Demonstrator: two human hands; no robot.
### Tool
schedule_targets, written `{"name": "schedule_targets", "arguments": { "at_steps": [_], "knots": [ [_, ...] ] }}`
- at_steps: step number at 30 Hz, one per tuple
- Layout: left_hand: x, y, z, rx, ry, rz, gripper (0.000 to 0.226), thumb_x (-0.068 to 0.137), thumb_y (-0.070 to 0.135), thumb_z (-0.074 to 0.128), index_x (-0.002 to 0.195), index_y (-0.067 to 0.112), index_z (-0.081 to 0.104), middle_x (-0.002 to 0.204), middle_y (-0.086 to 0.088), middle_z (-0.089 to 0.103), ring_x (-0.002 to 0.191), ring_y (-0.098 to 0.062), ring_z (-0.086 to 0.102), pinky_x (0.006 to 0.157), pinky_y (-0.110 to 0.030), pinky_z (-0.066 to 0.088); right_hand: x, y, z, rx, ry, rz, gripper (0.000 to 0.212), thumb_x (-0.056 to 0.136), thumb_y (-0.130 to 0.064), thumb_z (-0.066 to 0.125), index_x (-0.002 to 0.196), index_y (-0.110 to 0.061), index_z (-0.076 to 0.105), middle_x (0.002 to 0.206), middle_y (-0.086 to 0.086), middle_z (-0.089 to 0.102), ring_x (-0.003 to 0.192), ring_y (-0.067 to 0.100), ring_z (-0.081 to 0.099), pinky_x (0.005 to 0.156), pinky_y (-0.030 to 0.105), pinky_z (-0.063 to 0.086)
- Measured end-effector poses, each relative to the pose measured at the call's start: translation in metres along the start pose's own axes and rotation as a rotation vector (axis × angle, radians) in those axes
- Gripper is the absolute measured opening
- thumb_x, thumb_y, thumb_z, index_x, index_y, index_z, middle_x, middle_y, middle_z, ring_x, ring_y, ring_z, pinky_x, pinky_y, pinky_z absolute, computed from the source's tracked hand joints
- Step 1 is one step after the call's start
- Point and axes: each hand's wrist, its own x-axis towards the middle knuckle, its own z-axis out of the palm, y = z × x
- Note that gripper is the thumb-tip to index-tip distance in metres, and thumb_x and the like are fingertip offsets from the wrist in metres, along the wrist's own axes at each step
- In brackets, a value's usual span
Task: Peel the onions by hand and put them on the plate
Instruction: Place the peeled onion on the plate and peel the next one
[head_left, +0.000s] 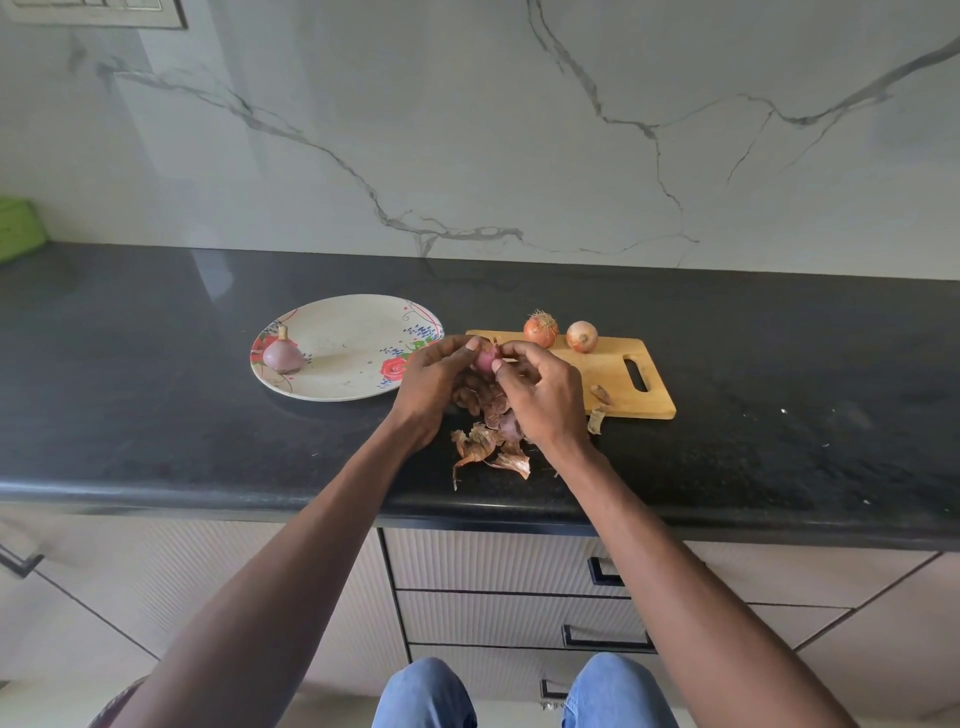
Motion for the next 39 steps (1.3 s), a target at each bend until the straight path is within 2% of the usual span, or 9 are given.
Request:
{"name": "schedule_targets", "arguments": {
  "at_steps": [4, 6, 8, 10, 17, 24, 30, 36, 39],
  "knots": [
    [-0.001, 0.000, 0.001, 0.030, -0.017, 0.012, 0.019, 0.101, 0.015, 0.059, 0.113, 0.002, 0.066, 0.086, -0.018, 0.070, 0.063, -0.025, 0.066, 0.050, -0.027, 0.053, 0.001, 0.000, -0.001, -0.018, 0.047, 0.092, 0.017, 0.090, -0.015, 0.070, 0.103, -0.006, 0.077, 0.093, -0.004, 0.075, 0.075, -0.005, 0.066, 0.069, 0.009, 0.051],
    [-0.003, 0.001, 0.003, 0.037, -0.027, 0.019, 0.020, 0.100, 0.012, 0.060, 0.115, -0.001, 0.064, 0.085, -0.018, 0.071, 0.061, -0.025, 0.068, 0.050, -0.027, 0.054, 0.000, -0.001, -0.002, 0.002, 0.050, 0.096, 0.013, 0.090, -0.014, 0.069, 0.095, -0.007, 0.079, 0.083, -0.008, 0.074, 0.068, 0.001, 0.067, 0.060, 0.019, 0.053],
    [-0.005, 0.002, 0.004, 0.052, -0.040, 0.029, 0.023, 0.100, 0.009, 0.059, 0.118, -0.004, 0.061, 0.080, -0.014, 0.072, 0.060, -0.023, 0.070, 0.051, -0.027, 0.055, -0.001, 0.001, -0.001, -0.007, 0.051, 0.080, 0.013, 0.090, -0.015, 0.070, 0.086, -0.008, 0.080, 0.074, -0.004, 0.075, 0.061, 0.012, 0.067, 0.054, 0.032, 0.053],
    [-0.007, 0.003, 0.005, 0.074, -0.056, 0.044, 0.021, 0.099, 0.008, 0.060, 0.117, -0.003, 0.061, 0.077, -0.010, 0.073, 0.060, -0.022, 0.070, 0.055, -0.028, 0.058, -0.002, 0.003, 0.001, -0.033, 0.051, 0.035, 0.017, 0.089, -0.017, 0.071, 0.077, -0.007, 0.078, 0.066, 0.000, 0.072, 0.056, 0.016, 0.064, 0.051, 0.037, 0.051],
    [-0.006, 0.002, 0.005, 0.113, -0.058, 0.048, 0.013, 0.098, 0.010, 0.063, 0.109, 0.002, 0.063, 0.079, -0.012, 0.075, 0.062, -0.022, 0.071, 0.061, -0.029, 0.060, 0.001, 0.012, 0.008, -0.194, 0.080, -0.075, 0.028, 0.087, -0.020, 0.067, 0.065, -0.003, 0.067, 0.061, 0.006, 0.064, 0.053, 0.022, 0.056, 0.048, 0.041, 0.046],
    [-0.004, -0.002, 0.005, 0.108, -0.049, 0.052, 0.014, 0.097, 0.009, 0.064, 0.108, 0.000, 0.064, 0.082, -0.014, 0.075, 0.065, -0.024, 0.070, 0.064, -0.032, 0.062, -0.001, 0.006, 0.011, -0.331, 0.122, -0.101, 0.026, 0.081, -0.011, 0.073, 0.061, -0.005, 0.058, 0.060, 0.004, 0.058, 0.053, 0.016, 0.048, 0.047, 0.026, 0.036],
    [-0.005, -0.001, 0.003, 0.093, -0.068, 0.035, 0.016, 0.099, 0.007, 0.061, 0.111, -0.003, 0.063, 0.080, -0.014, 0.073, 0.062, -0.023, 0.070, 0.064, -0.031, 0.062, -0.001, 0.004, 0.008, -0.294, 0.131, -0.090, 0.024, 0.081, -0.012, 0.075, 0.063, -0.005, 0.061, 0.061, 0.005, 0.061, 0.055, 0.020, 0.054, 0.048, 0.035, 0.046],
    [-0.002, 0.000, 0.000, 0.060, -0.125, 0.001, 0.014, 0.101, 0.008, 0.055, 0.111, 0.001, 0.063, 0.077, -0.017, 0.071, 0.062, -0.024, 0.069, 0.062, -0.031, 0.061, -0.001, 0.004, 0.005, -0.199, 0.138, -0.085, 0.025, 0.082, -0.020, 0.072, 0.065, -0.003, 0.065, 0.062, 0.005, 0.064, 0.056, 0.020, 0.058, 0.050, 0.040, 0.049],
    [-0.002, -0.001, 0.000, 0.044, -0.145, -0.010, 0.015, 0.102, 0.008, 0.053, 0.111, 0.001, 0.063, 0.076, -0.016, 0.070, 0.061, -0.024, 0.068, 0.059, -0.031, 0.059, -0.001, 0.003, 0.006, -0.180, 0.147, -0.082, 0.034, 0.083, -0.033, 0.064, 0.066, -0.003, 0.066, 0.063, 0.005, 0.065, 0.057, 0.020, 0.058, 0.051, 0.041, 0.049]
  ]
}}
